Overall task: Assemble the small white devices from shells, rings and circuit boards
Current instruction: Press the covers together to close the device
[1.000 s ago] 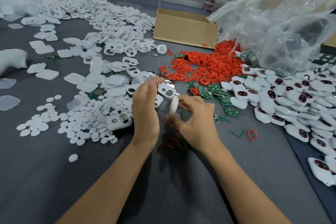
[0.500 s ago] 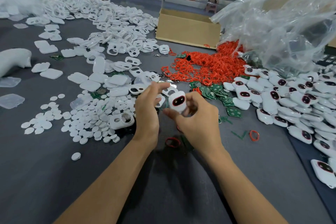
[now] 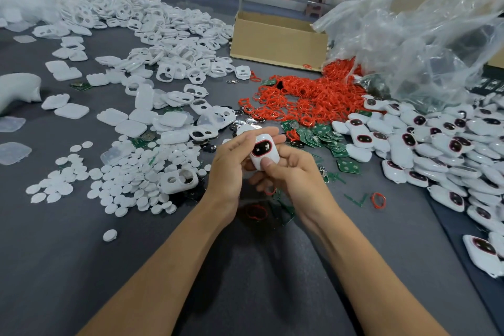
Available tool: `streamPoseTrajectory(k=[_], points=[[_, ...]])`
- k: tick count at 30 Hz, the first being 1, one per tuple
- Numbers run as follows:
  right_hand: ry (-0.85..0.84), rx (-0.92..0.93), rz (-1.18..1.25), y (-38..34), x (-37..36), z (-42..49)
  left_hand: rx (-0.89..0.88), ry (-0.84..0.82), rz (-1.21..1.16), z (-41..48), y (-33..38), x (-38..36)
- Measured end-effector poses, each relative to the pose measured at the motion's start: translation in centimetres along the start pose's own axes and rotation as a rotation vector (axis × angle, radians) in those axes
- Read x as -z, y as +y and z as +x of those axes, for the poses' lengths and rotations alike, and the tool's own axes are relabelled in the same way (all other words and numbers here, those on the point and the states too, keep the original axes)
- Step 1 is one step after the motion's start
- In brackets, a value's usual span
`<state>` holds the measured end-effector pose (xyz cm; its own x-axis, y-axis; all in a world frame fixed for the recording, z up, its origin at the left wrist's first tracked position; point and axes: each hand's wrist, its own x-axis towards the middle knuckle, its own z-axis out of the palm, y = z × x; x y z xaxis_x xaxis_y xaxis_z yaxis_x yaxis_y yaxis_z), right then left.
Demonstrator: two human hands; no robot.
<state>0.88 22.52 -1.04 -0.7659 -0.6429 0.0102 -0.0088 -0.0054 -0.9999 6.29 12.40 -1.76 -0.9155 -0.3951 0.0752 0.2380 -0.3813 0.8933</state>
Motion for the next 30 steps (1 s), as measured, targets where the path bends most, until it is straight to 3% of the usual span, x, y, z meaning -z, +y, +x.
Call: streamPoseTrajectory(k=[19, 30], points=[[-0.05, -0.011, 0.233, -0.08, 0.03, 0.14, 0.035, -0.065, -0.032, 0.18, -0.01, 0.38], [-0.015, -0.014, 0.213, -0.21, 0.22, 0.13, 0.043, -0.024, -0.068, 0.6, -0.17, 0.35]])
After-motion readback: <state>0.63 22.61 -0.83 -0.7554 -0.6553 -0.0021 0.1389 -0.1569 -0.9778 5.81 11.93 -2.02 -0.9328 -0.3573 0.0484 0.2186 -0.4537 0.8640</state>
